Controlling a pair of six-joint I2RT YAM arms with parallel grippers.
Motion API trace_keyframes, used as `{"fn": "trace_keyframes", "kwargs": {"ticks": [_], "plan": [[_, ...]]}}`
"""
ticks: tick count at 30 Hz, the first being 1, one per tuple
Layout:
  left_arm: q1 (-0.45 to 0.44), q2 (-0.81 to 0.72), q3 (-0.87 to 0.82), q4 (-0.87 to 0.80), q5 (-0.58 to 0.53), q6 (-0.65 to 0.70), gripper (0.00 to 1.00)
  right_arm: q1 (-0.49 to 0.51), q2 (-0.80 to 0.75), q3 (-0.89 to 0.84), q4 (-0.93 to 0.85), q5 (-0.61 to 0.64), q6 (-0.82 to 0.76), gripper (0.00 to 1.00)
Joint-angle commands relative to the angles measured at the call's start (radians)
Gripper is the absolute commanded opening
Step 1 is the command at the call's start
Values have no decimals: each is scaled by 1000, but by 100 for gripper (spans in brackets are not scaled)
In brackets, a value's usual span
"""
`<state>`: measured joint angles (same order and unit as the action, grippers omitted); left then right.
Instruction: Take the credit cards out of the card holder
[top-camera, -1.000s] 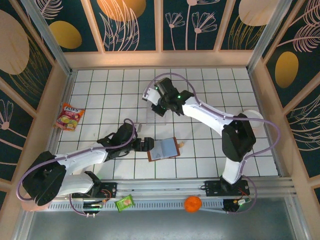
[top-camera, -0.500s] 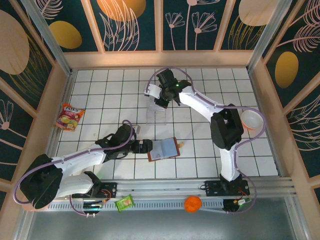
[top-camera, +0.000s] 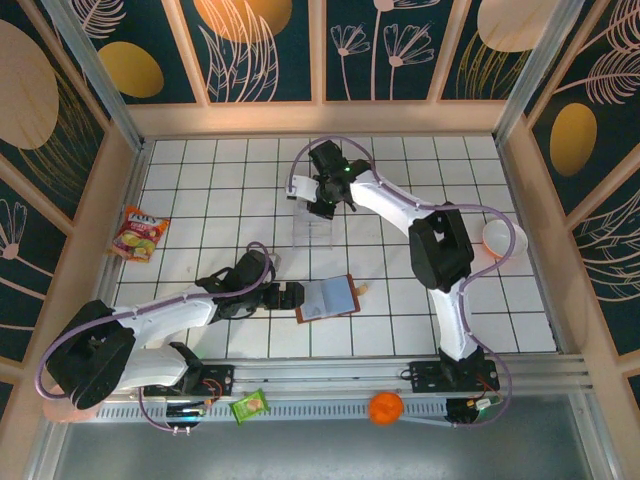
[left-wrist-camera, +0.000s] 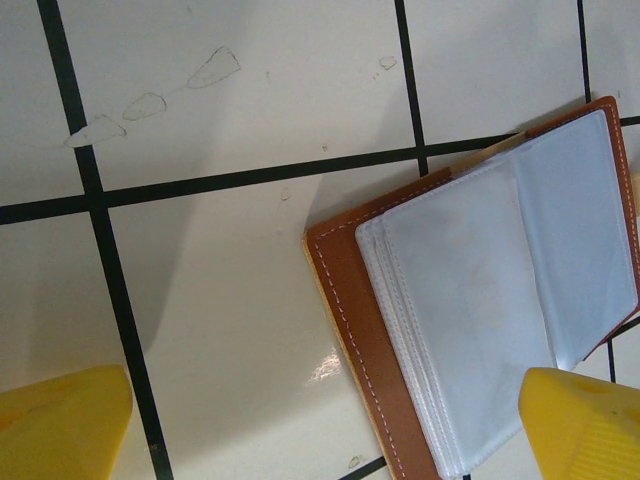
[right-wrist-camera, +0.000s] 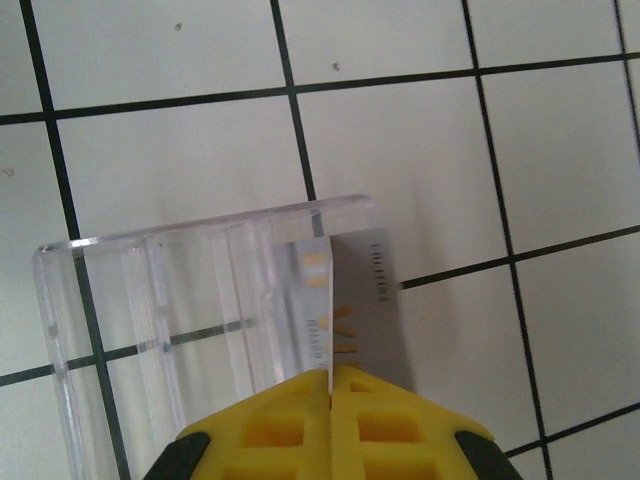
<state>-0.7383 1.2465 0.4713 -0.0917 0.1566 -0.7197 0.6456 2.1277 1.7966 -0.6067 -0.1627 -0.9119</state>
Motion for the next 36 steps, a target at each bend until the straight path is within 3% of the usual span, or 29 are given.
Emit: {"fn": "trace_keyframes", "kwargs": {"ticks": [1,4,14,19,24,26,30,36], "plan": [[7,5,28,-34,-1,-14,99,-6,20,45,-23,-18,-10,0],[8,0,26,-31,0,-16,99,-7,19,43,26,5,27,17],[9,-75,-8,5,-12,-45,99,-8,-198,-148,383,-38,293,33],[8,-112,-33,32,-90,-73,99,-6,-341,-330,606,-94,706,34],[8,-159,-62,40,-173,-111,99,5,-491,-610,760,-54,1089,36],[8,-179,-75,35,-199,-119,99,18,-550,-713,749,1,1186,36],[8,-222,-95,26,-246,-127,99,93,-652,-879,645,52,1234,36],[8,-292,-114,-12,-322,-130,99,328,-698,-989,465,166,1272,36]]}}
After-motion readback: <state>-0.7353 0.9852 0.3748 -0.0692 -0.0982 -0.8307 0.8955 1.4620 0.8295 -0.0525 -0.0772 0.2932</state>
